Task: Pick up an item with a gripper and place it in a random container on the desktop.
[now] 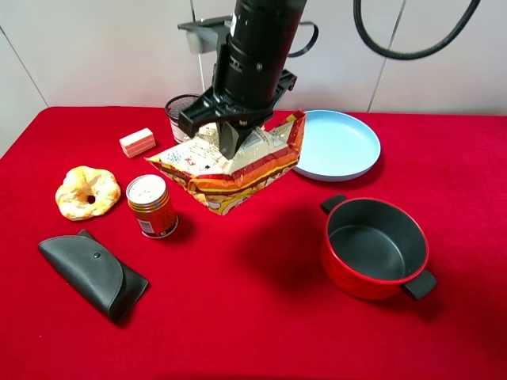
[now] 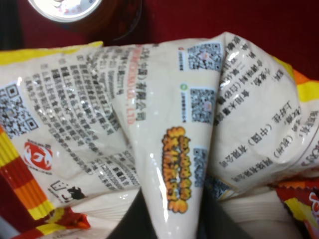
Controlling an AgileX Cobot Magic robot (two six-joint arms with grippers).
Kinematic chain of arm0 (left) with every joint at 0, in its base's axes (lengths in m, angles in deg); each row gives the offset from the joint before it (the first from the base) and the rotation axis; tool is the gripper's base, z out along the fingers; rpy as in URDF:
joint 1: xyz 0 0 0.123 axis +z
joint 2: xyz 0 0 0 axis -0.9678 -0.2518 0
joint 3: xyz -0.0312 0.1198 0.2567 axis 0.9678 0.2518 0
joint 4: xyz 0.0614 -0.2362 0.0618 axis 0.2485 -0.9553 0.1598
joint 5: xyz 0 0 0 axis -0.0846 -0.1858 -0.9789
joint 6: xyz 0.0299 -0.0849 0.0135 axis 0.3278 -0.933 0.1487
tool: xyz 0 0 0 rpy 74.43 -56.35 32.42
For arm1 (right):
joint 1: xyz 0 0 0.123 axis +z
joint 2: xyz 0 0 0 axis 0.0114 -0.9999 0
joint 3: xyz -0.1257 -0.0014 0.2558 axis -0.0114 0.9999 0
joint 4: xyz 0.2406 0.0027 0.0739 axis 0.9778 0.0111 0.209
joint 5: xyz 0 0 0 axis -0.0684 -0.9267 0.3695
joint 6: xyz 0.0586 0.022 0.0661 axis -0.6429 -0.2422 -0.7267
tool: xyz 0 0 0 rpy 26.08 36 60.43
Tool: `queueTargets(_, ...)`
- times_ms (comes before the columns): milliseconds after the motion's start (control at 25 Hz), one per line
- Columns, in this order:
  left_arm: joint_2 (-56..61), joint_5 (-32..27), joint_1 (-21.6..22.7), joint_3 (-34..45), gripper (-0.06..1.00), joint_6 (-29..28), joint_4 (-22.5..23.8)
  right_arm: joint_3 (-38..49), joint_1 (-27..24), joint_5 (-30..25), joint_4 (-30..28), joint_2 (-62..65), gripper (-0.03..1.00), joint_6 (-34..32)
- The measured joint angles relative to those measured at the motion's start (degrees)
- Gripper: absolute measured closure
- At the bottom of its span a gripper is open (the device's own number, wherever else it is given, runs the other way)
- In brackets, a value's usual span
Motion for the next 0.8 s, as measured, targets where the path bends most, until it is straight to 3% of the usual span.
queueTargets(240,0.00,0.00,0.00,0.00,-0.05,0.00,0.00,-2.75,0.00,-1.16,0.20,0.00,0.93,-4.76)
queueTargets(600,0.00,0.00,0.00,0.00,-0.05,0.00,0.00,-2.83,-0.38,-1.16,-0.75,0.00,0.93,-5.92)
queueTargets(800,0.00,0.00,0.00,0.00,-0.05,0.00,0.00,-2.83,-3.14,-1.21,-1.47,0.00,0.93,-5.92)
